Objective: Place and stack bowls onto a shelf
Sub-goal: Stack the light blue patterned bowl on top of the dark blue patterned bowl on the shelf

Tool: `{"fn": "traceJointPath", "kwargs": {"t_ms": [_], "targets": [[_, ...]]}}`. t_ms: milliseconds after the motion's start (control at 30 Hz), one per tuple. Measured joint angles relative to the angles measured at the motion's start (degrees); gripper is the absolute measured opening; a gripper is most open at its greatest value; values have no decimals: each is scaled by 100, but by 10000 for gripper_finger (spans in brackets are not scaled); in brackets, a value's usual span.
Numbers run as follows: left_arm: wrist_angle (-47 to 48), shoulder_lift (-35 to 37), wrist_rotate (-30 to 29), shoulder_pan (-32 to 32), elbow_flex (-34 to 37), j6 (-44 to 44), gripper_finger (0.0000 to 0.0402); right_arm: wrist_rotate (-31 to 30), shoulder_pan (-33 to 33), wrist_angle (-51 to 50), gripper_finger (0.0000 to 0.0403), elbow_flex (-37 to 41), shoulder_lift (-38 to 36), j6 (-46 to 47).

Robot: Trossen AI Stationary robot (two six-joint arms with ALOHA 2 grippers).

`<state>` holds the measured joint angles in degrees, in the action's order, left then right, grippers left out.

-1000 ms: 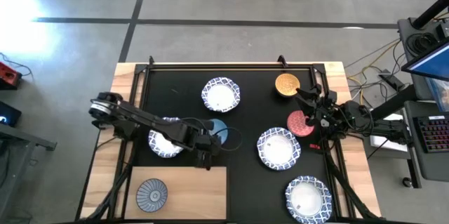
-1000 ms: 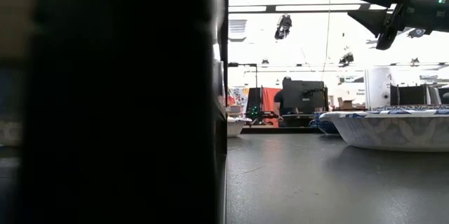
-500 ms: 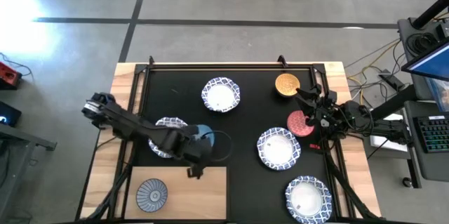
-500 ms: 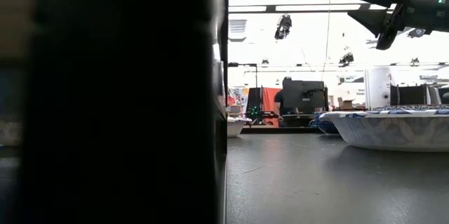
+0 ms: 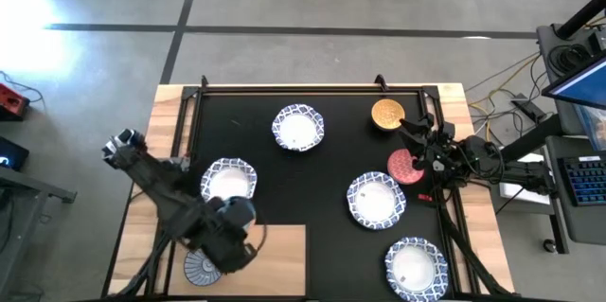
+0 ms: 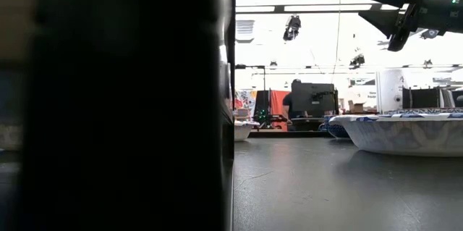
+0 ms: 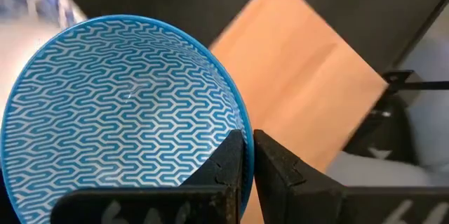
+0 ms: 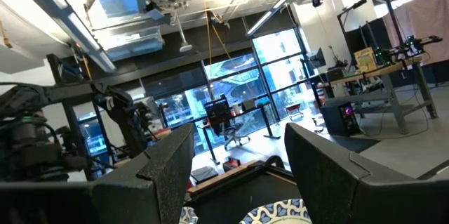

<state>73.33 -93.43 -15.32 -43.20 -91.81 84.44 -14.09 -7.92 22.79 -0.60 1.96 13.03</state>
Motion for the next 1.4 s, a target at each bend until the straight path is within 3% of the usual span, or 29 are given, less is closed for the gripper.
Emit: {"fn": "traceJointPath", "kwargs": {"t_ms": [267,700,1400], "targets": [[82,-151,102,-792,-47,1833,6,1,1,0,212,0,1,1],[387,-635,692,-1548,-316,2738,6,1,1,0,212,0,1,1],[706,-1272,672,-1661,-616,2498,47,1,-1,2,212,2,1,1]]}}
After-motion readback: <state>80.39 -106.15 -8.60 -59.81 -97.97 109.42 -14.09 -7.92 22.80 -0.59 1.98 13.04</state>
